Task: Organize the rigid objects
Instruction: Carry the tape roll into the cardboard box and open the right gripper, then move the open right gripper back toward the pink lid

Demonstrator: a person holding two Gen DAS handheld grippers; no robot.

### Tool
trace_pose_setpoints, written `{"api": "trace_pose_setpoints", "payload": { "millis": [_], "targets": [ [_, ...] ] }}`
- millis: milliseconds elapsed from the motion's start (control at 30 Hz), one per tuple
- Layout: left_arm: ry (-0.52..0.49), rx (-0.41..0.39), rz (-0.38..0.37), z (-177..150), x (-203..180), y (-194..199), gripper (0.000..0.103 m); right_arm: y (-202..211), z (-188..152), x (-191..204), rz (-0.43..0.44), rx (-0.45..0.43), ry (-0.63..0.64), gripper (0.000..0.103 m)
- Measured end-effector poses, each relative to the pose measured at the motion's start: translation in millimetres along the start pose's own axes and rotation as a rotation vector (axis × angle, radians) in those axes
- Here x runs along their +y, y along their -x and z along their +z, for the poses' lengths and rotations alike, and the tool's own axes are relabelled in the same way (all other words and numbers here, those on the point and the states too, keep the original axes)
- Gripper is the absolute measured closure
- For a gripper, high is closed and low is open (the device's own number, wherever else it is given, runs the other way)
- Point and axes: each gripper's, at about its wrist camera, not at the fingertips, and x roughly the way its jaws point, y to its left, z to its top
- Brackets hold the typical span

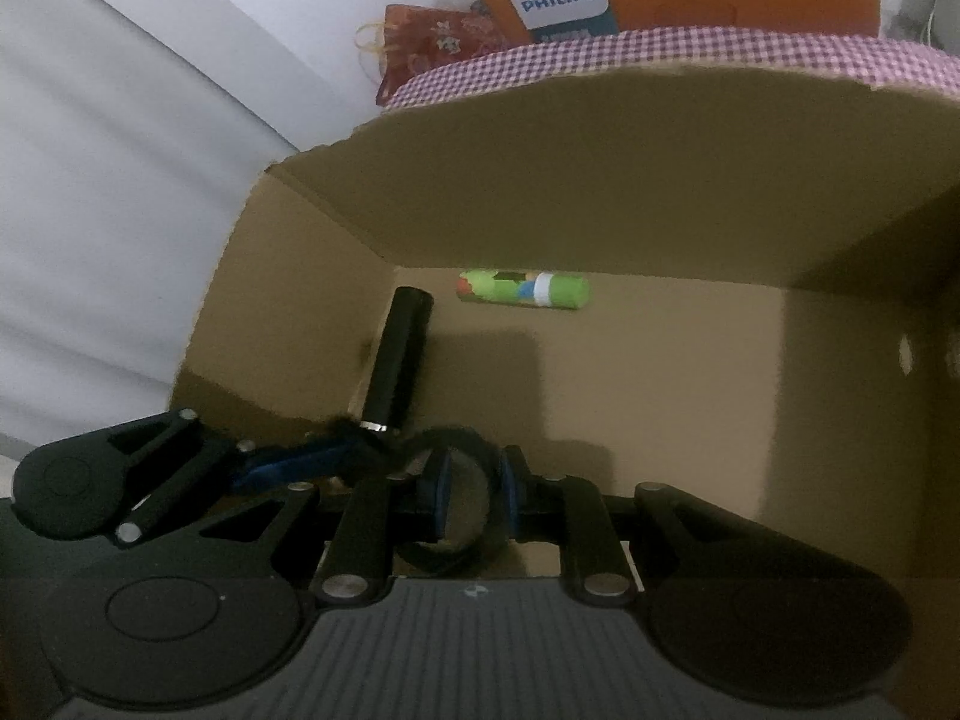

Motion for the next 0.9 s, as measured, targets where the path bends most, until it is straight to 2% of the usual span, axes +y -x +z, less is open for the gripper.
{"api": "trace_pose_setpoints", "payload": {
  "millis": [167, 367, 500, 733, 900],
  "targets": [
    [0.007, -0.022, 0.004, -2.0, 1.5, 10.3, 0.035, 1.3, -2.7, -7.0, 0.016, -0.005, -0.029, 0.083],
    [0.027, -0.108, 0.001, -14.2, 4.3, 44.3, 0.035, 48.7, -18.4, -7.3, 0.121, -0.142, -0.052, 0.083],
    [0.046, -0.196, -0.007, -30.7, 6.5, 78.9, 0.035, 93.5, -51.5, -4.9, 0.154, -0.255, -0.029, 0.083],
    [0.097, -0.361, -0.059, -79.4, 7.9, 139.5, 0.034, 156.3, -129.6, -12.8, 0.277, -0.428, -0.084, 0.082],
    [0.164, -0.395, -0.153, -114.8, 11.1, 158.3, 0.034, 165.7, -174.0, -2.3, 0.326, -0.481, -0.093, 0.082]
  ]
}}
